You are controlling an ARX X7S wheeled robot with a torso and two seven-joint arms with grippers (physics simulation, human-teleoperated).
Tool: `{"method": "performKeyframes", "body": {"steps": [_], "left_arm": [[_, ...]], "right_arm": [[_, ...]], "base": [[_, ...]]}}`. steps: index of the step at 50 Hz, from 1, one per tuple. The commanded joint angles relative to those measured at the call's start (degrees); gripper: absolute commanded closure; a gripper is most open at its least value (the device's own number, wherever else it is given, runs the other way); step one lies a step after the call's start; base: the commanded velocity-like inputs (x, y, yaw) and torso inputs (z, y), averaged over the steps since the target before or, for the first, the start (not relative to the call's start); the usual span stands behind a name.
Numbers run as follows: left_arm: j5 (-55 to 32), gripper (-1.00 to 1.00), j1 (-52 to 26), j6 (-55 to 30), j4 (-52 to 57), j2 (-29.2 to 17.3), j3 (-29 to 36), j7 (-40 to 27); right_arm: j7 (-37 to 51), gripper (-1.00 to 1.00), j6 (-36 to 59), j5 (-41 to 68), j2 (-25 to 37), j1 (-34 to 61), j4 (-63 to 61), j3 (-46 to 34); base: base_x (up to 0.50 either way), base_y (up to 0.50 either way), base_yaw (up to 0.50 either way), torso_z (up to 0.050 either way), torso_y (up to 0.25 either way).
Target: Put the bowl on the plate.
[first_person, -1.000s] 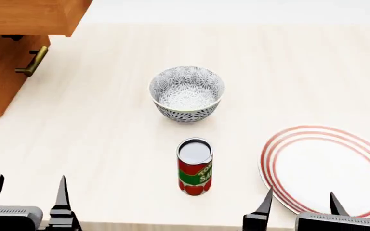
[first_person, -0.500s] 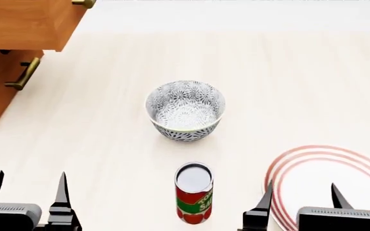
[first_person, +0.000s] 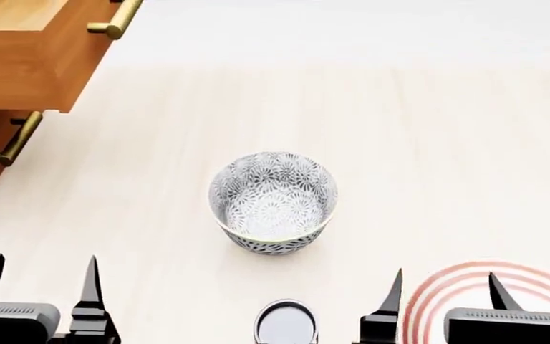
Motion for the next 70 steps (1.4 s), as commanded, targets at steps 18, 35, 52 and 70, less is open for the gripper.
{"method": "performKeyframes", "body": {"steps": [18,35,52,70], "left_arm": [[-0.64,-1.0,0.2,-0.49,1.48,-1.09,0.79,-1.34],[-1.21,-1.0,0.51,0.12,1.44,-1.62,0.95,-1.88],[-1.61,-1.0,0.72,0.2,1.73,-2.14,1.38,-2.6],[-0.47,-1.0,1.2,8.38,-5.95,-1.77,2.68,-2.39]], "right_arm": [[-1.23,-1.0,0.72,3.66,0.61,-0.62,-0.5,0.68],[0.59,-1.0,3.97,3.4,1.16,0.23,-1.81,0.11],[-0.95,-1.0,27.57,11.03,3.97,11.8,-12.82,-2.0],[-6.78,-1.0,44.51,18.42,5.5,29.67,-11.38,-9.84]], "base": [[0.25,0.0,0.0,0.0,0.0],[0.17,0.0,0.0,0.0,0.0],[0.0,0.0,0.0,0.0,0.0],[0.0,0.0,0.0,0.0,0.0]]}}
